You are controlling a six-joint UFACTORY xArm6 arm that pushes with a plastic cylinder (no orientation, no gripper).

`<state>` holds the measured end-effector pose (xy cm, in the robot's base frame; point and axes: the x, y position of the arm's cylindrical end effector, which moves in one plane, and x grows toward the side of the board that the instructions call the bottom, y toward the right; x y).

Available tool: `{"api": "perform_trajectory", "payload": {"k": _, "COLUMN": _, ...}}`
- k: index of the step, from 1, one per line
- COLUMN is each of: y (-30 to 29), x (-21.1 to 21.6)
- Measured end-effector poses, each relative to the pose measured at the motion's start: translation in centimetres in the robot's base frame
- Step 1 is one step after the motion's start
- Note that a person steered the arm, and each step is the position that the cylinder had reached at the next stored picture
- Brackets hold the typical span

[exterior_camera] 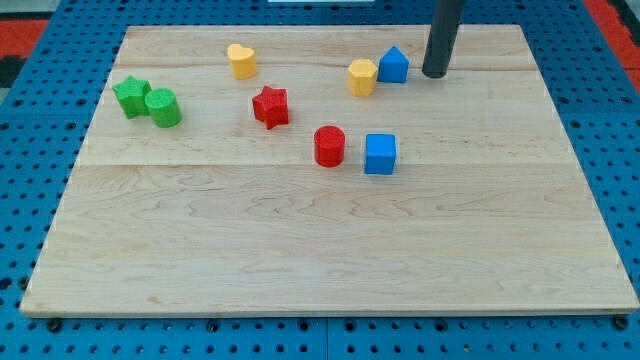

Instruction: Point at the blue triangle

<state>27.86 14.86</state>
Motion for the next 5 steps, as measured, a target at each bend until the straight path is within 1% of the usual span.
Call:
{"api": "perform_trajectory", "payload": {"k": 3, "y": -0.2, "x": -3.9}}
{"api": "perform_trajectory", "payload": {"k": 5, "y": -0.2, "x": -3.8}}
